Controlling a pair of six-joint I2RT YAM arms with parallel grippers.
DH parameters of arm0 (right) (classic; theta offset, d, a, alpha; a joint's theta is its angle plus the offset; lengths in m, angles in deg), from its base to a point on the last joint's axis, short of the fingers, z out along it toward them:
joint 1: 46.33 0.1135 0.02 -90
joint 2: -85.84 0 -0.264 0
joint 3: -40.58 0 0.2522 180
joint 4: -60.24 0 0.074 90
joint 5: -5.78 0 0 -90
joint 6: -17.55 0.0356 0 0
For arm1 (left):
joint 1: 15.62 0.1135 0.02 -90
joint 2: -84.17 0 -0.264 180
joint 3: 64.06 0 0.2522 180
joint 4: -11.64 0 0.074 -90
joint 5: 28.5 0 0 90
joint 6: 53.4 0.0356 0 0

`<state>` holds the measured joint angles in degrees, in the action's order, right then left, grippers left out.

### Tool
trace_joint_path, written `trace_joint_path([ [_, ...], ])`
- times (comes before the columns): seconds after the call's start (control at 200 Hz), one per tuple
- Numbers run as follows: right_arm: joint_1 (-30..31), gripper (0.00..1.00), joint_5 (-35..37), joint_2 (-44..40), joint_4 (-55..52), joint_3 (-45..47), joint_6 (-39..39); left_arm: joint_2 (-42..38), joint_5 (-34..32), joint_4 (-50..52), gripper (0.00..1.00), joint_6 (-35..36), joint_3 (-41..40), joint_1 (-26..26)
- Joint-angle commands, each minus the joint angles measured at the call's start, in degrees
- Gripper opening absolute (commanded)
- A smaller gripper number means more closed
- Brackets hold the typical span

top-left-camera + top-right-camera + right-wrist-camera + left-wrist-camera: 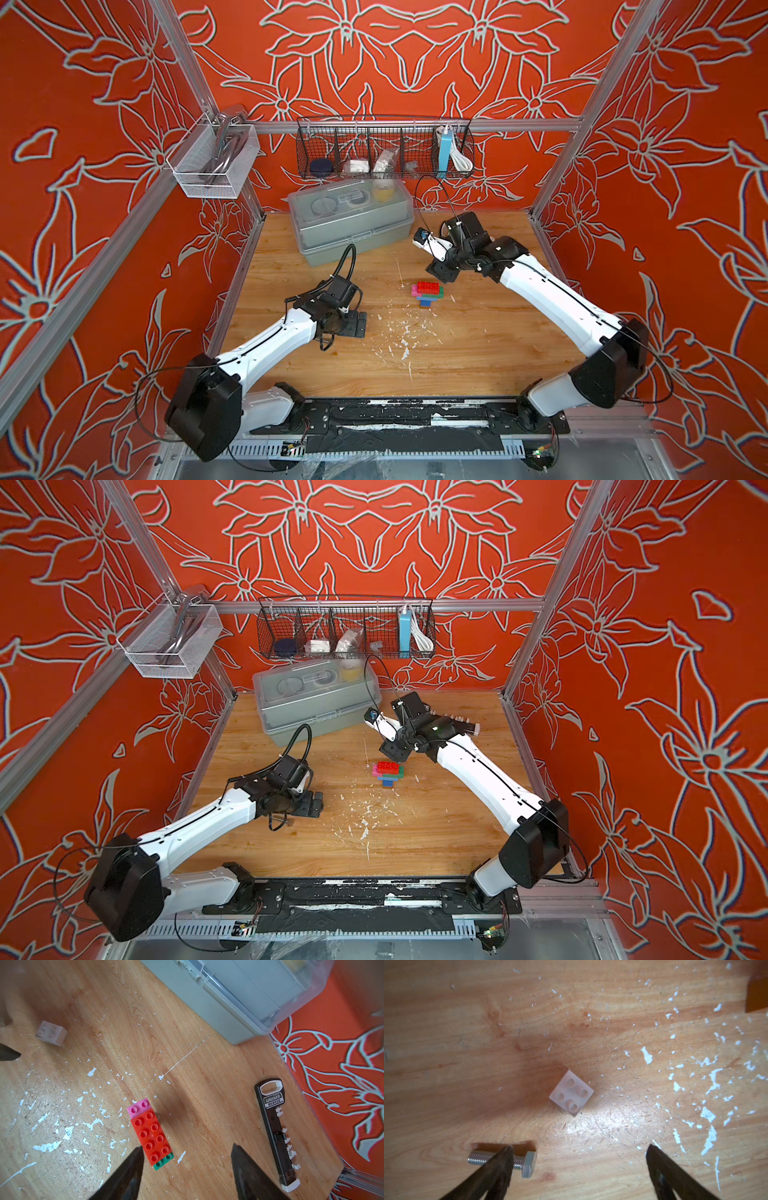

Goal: Assemble a spoon with lego
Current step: Move the lego brick at the center of the board.

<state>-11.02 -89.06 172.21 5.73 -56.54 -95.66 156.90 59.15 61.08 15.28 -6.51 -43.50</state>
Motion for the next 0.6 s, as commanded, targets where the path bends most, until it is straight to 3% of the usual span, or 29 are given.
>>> trace_joint_path([
  [0.0,0.2,0.70,-1.0,-1.8,1.4,0.9,1.1,5.1,0.0,-2.0,0.98,-2.0,1.8,-0.4],
  [0.19,0.2,0.71,-2.2,-2.8,2.6,2.0,1.0,11.8,-1.5,-2.5,0.98,-0.2,5.9,-0.4],
  [0.435,0.2,0.71,-2.2,-2.8,3.2,2.9,0.5,17.5,-1.7,-1.3,0.82,1.5,9.7,-0.5],
  [0.595,0.2,0.71,-1.8,-2.8,3.2,3.2,0.3,18.1,-3.9,-0.4,0.78,2.1,9.6,-0.4],
])
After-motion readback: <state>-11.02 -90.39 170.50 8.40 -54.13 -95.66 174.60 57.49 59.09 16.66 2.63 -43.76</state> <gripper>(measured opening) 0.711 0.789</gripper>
